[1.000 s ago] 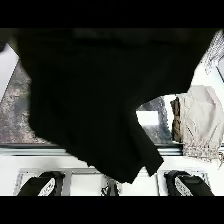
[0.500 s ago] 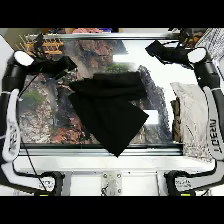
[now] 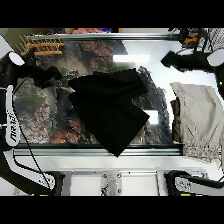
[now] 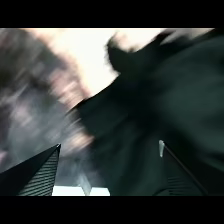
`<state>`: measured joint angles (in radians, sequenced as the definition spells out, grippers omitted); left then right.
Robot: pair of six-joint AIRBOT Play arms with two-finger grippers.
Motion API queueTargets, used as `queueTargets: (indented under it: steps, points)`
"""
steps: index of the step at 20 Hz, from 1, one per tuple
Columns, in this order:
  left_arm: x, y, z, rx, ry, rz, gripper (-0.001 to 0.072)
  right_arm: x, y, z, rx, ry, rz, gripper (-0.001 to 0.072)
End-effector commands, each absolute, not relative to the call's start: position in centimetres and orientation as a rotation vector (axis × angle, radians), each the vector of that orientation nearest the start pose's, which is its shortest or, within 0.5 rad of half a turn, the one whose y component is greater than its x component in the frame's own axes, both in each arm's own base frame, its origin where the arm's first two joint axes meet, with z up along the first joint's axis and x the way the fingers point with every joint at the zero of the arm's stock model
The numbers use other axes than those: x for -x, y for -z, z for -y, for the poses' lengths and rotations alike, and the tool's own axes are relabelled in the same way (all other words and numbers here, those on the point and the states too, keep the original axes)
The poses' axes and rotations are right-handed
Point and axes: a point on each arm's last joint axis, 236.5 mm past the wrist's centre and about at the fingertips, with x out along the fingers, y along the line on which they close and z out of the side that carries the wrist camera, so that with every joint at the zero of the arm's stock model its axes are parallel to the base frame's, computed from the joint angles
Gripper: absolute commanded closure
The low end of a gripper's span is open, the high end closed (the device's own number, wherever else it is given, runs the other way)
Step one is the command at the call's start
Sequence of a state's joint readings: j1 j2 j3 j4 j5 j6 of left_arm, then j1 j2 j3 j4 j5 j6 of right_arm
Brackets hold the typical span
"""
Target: Fold the clothes and pants, and hang the long-sleeved shirts on hangers.
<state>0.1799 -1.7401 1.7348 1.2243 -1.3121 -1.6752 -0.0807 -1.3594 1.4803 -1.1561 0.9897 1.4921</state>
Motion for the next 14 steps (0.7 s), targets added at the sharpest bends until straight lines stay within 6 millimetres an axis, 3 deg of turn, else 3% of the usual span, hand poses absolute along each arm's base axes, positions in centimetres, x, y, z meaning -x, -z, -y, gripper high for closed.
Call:
queueTargets:
  steps: [1,3,7,9,14]
  points:
    - [-45.7,4.7,-2.2,0.534,-0.055,-1.433,0.0034,-39.9,-6.7,-4.2,-0.316,-0.157,-1.1,0.0135]
    - [-46.2,6.9,-1.4,0.601,-0.061,-1.391,0.0034,-36.2,-3.6,-5.6,-0.373,-0.174,-1.184,0.0136]
    - [-49.0,8.5,-0.1,0.773,-0.075,-1.237,0.0035,-31.3,-0.3,-8.4,-0.481,-0.221,-1.283,0.0135]
    - [-49.4,9.6,0.3,0.802,-0.074,-1.245,0.0035,-30.2,0.7,-9.2,-0.507,-0.235,-1.316,0.0135]
    - [-50.9,11.1,3.7,0.842,0.024,-1.302,0.0035,-29.3,1.2,-10.5,-0.518,-0.263,-1.342,0.0135]
